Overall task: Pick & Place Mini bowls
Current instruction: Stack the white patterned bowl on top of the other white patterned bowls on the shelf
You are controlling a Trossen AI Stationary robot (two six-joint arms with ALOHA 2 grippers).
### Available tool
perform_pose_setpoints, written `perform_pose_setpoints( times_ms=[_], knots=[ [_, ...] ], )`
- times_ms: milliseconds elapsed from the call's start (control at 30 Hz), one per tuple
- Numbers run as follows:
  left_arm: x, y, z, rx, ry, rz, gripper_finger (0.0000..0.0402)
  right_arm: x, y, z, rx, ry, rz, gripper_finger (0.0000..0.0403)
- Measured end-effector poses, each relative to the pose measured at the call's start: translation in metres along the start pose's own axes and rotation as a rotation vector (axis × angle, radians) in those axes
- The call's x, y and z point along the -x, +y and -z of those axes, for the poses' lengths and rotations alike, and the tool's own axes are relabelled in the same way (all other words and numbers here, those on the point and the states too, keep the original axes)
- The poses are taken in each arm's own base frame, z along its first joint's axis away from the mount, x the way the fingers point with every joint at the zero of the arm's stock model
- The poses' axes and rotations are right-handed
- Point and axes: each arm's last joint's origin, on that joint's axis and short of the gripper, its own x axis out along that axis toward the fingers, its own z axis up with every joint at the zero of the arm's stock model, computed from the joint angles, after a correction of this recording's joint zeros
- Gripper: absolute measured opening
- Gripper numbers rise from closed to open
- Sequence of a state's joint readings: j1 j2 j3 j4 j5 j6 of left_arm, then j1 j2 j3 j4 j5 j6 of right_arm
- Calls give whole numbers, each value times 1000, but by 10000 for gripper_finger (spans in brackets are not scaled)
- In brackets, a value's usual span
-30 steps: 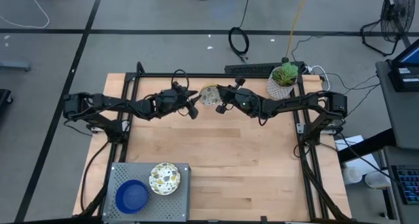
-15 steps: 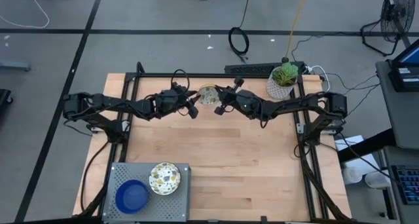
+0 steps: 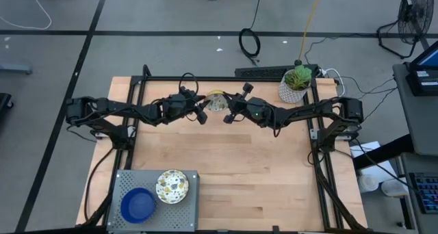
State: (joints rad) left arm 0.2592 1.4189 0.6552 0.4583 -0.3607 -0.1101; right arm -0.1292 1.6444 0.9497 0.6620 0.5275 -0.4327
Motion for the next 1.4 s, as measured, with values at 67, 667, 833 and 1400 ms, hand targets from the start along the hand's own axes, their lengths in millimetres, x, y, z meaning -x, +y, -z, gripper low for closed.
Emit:
perform_pose_setpoints(
  times_ms=[67, 667, 833, 1400],
  knots=[
    [0, 0, 0, 0, 0, 0, 120, 0, 0, 0, 0, -2, -3, 0],
    [0, 0, 1, -1, 12, 0, 120, 0, 1, 0, 1, -1, -12, 0],
    [0, 0, 1, -2, 12, 1, 120, 0, 1, 0, 2, 0, -13, 0],
    [0, 0, 1, 4, 13, 0, 112, 0, 1, 0, 1, 1, -12, 0]
  ],
)
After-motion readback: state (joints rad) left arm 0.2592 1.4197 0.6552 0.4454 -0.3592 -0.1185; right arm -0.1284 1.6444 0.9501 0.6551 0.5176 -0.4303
